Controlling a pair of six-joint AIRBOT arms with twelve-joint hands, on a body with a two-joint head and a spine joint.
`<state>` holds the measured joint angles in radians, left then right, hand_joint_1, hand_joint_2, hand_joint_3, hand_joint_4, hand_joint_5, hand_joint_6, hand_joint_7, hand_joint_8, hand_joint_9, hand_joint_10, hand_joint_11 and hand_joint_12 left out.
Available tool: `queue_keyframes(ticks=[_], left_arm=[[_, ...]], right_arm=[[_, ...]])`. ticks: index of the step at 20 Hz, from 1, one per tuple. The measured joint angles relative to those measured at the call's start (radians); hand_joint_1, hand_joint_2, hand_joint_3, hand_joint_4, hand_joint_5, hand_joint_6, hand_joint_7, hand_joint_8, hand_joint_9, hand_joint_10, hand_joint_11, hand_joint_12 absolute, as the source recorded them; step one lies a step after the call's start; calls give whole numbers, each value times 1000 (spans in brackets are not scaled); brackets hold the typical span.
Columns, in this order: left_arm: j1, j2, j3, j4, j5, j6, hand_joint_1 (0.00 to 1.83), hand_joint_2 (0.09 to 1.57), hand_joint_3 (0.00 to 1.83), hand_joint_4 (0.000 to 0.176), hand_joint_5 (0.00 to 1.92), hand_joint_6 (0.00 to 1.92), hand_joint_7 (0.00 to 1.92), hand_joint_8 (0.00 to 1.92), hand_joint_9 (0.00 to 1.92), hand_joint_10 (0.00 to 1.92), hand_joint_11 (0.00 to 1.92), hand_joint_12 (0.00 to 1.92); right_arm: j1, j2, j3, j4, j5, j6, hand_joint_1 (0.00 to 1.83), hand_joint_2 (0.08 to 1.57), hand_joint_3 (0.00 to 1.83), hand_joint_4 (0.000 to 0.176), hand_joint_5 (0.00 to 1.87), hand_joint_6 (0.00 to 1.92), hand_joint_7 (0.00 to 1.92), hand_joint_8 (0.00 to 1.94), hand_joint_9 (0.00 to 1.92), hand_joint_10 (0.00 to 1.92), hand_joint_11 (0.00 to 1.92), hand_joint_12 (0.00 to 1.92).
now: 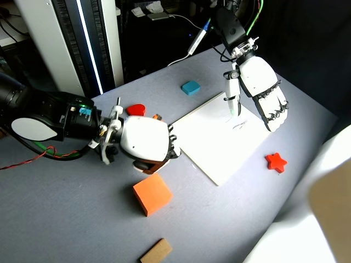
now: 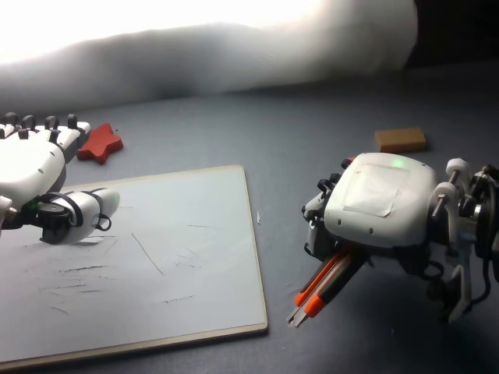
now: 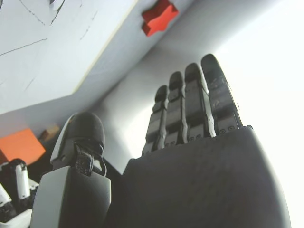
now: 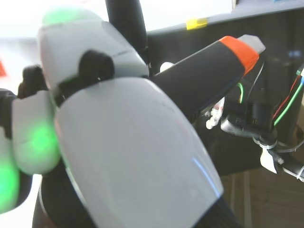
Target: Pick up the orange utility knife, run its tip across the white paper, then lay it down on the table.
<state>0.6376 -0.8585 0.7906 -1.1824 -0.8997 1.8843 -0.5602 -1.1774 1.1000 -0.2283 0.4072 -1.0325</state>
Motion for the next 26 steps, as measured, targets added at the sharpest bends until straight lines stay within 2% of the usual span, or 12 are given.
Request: queue_keyframes(ticks=[1,4,7,10,13,18,19,20,21,22,25,26], left_arm=[[0,0,-2,0,2,0,146,1394,0,2,66,0,147,4,132,4,0,456],[0,0,-2,0,1,0,167,1393,0,0,86,9,162,7,130,2,0,458],[0,0,-2,0,1,0,176,1391,0,6,72,0,161,2,142,5,0,471],[0,0,-2,0,1,0,146,1396,2,1,71,3,152,0,137,1,0,490],[0,0,-2,0,1,0,131,1404,3,0,81,6,160,6,146,7,0,484],[-51,0,-11,-2,51,24,144,1399,0,0,78,6,176,5,141,3,0,451],[-63,0,-23,-3,54,24,162,1397,0,0,153,28,307,37,237,36,0,629],[-75,0,-40,-3,61,25,284,1378,0,0,537,86,669,112,543,233,0,1344],[-80,0,-46,-5,66,25,284,1378,0,0,537,86,669,112,543,233,0,1344],[-93,0,-66,-4,76,27,333,1376,1,0,633,132,724,283,536,575,64,1493],[-117,0,-127,-3,115,26,339,1421,5,0,735,1504,793,1745,729,1896,565,1918],[-124,0,-144,1,127,22,341,1428,6,0,857,1661,961,1849,944,1916,769,1920]], right_arm=[[0,2,1,0,6,-2,1164,1339,16,0,657,1668,737,1866,1109,1921,1102,1921],[-18,2,9,0,27,-17,1077,1353,14,0,498,1619,623,1682,461,1848,605,1921],[-25,2,12,0,19,-18,1020,1232,0,0,181,812,246,870,119,1417,55,1921],[-25,15,11,0,37,-26,902,1192,0,0,130,345,243,156,91,747,0,1496],[-31,47,-10,3,51,-27,863,1175,0,0,130,119,197,5,64,515,0,1269],[-7,193,-159,1,-98,42,728,1157,0,0,210,100,286,28,115,533,0,1300],[-8,219,-182,0,-114,42,549,1203,4,0,298,163,409,62,160,677,0,1383],[-8,255,-217,0,-127,45,413,1231,2,0,349,798,549,526,269,1162,0,1735],[-8,272,-235,1,-127,46,413,1231,2,0,349,798,549,526,269,1162,0,1735],[-7,306,-266,1,-122,49,411,1220,0,0,378,1033,558,833,352,1315,76,1835],[-3,343,-299,1,-114,49,210,1316,13,0,819,1338,914,1482,769,1801,615,1921],[8,357,-312,0,-118,49,132,1371,20,0,948,1446,1066,1585,943,1884,762,1921]])
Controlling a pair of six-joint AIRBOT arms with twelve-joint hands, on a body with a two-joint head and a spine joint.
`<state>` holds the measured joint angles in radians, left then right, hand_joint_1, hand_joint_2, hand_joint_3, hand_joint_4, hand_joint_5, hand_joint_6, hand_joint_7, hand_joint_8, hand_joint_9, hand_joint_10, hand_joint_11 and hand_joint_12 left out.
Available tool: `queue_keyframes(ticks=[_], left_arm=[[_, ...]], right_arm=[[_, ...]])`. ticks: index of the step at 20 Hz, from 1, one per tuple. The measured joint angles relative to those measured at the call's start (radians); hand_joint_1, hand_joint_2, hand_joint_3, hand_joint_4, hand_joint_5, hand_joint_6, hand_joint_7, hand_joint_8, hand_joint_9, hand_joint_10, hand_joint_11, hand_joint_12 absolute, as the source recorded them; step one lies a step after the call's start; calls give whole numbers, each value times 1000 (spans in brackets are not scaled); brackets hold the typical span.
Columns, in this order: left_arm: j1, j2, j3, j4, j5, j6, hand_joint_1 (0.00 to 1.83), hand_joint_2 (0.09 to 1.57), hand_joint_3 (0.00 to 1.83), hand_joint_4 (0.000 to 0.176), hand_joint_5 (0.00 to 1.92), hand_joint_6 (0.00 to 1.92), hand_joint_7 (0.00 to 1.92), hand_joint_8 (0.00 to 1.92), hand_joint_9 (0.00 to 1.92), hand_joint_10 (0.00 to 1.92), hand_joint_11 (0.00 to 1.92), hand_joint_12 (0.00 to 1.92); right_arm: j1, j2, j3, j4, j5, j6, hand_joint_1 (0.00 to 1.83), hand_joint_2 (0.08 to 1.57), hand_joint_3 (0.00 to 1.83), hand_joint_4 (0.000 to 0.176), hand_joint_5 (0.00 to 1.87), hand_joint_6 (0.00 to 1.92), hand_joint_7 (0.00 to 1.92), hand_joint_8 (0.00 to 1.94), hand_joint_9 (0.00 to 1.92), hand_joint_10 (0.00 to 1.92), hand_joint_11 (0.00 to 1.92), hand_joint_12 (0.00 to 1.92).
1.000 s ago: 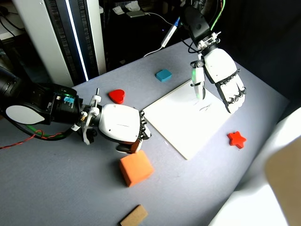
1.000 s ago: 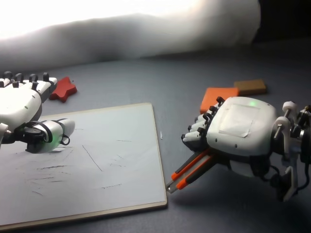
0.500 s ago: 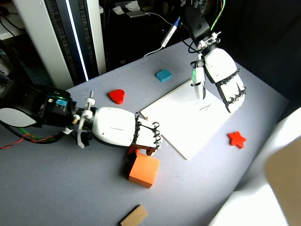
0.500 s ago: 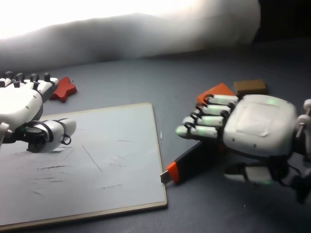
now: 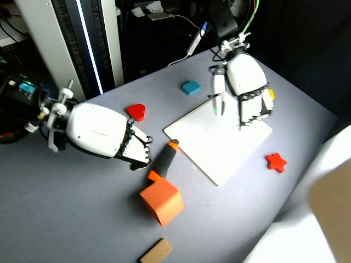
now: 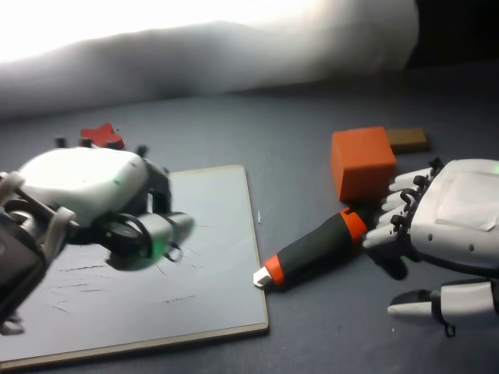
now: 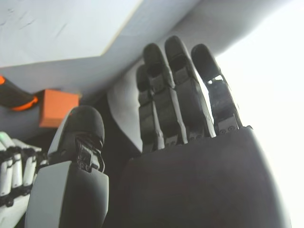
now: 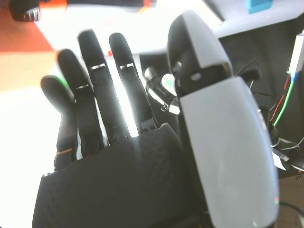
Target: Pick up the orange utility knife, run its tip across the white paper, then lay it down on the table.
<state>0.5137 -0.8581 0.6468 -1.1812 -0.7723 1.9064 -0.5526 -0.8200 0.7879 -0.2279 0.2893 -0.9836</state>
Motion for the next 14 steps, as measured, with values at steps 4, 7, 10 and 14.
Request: queue_keyframes(ticks=[4,7,10,14], left_arm=[[-2,0,-37,27,17,-43,332,1509,13,0,1212,1908,1314,1920,1358,1921,1244,1921],[-13,9,-36,96,28,-77,450,1544,9,175,1297,1921,1406,1921,1468,1921,1407,1921],[-33,9,-32,116,58,-79,548,1533,1,176,1293,1921,1392,1921,1436,1921,1386,1921],[-36,9,-32,115,69,-79,593,1521,0,176,1234,1921,1342,1921,1399,1921,1352,1921]], right_arm=[[32,68,-46,64,-11,0,411,1494,30,0,1089,1889,1246,1919,1313,1920,1333,1921],[24,101,-70,79,11,0,647,1491,11,0,1110,1921,1260,1941,1344,1921,1408,1921],[18,146,-79,79,46,-1,650,1499,10,0,1125,1921,1261,1941,1351,1921,1427,1921],[18,172,-81,82,52,1,652,1494,7,0,1133,1921,1266,1941,1351,1921,1422,1921]])
